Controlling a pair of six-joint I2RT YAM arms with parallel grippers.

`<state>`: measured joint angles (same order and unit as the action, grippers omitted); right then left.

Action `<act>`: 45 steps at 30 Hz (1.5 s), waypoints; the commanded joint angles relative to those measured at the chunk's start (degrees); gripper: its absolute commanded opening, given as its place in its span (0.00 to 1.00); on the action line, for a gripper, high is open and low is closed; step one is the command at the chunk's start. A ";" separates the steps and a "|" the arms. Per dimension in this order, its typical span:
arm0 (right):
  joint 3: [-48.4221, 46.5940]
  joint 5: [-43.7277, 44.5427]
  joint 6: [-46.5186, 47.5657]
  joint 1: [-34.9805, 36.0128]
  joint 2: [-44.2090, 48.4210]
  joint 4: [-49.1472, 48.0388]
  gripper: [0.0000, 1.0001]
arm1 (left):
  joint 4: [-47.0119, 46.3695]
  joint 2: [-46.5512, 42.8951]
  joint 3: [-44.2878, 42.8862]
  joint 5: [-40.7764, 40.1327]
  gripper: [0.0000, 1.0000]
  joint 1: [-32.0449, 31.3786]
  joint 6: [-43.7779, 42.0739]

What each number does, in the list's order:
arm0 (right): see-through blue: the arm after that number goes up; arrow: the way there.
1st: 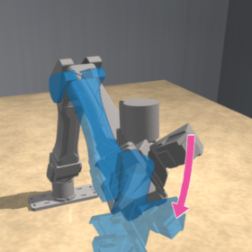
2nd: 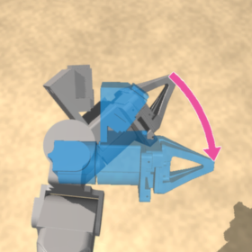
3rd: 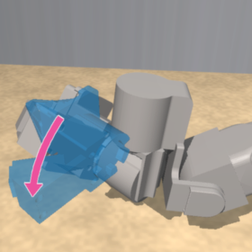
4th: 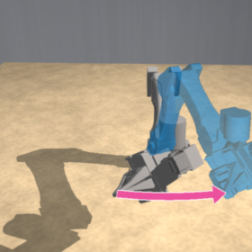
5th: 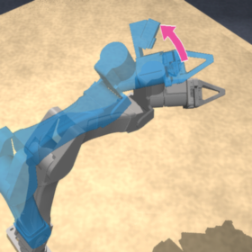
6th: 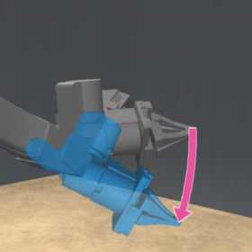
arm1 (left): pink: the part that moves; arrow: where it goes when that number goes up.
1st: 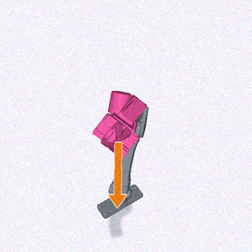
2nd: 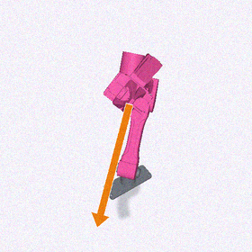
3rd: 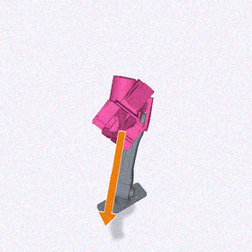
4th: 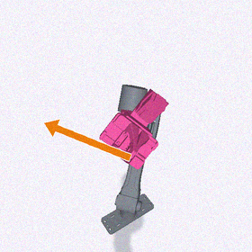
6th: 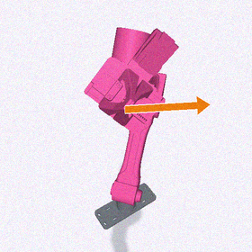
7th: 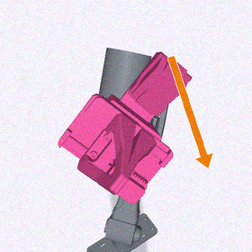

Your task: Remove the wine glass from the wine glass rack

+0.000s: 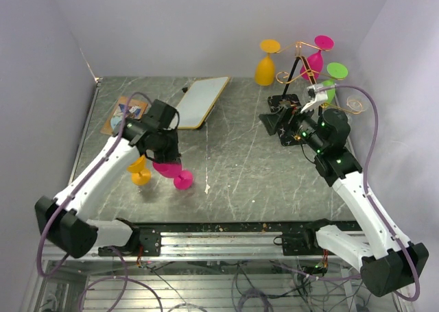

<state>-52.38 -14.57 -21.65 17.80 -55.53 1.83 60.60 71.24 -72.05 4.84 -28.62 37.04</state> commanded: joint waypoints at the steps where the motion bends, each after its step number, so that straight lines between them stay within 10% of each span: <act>1: 1.18 1.99 4.73 -0.02 1.61 -0.37 1.00 | 4.56 5.09 -4.56 -8.74 0.07 -4.67 -1.32; 18: 0.67 4.84 4.60 0.04 3.97 4.32 1.00 | 1.79 8.64 -2.75 -16.75 0.08 -5.92 -2.75; 36: -3.81 8.09 3.10 0.01 7.46 12.70 0.99 | -0.47 0.48 -5.02 -20.20 0.53 -5.92 -6.18; 45: -7.82 9.32 0.35 -0.05 7.98 22.93 0.99 | -23.95 -10.62 -6.62 -20.65 0.68 -5.92 -12.69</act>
<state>-56.69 -6.79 -19.55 17.80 -48.10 19.03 52.31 64.53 -78.70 -14.24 -34.35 28.95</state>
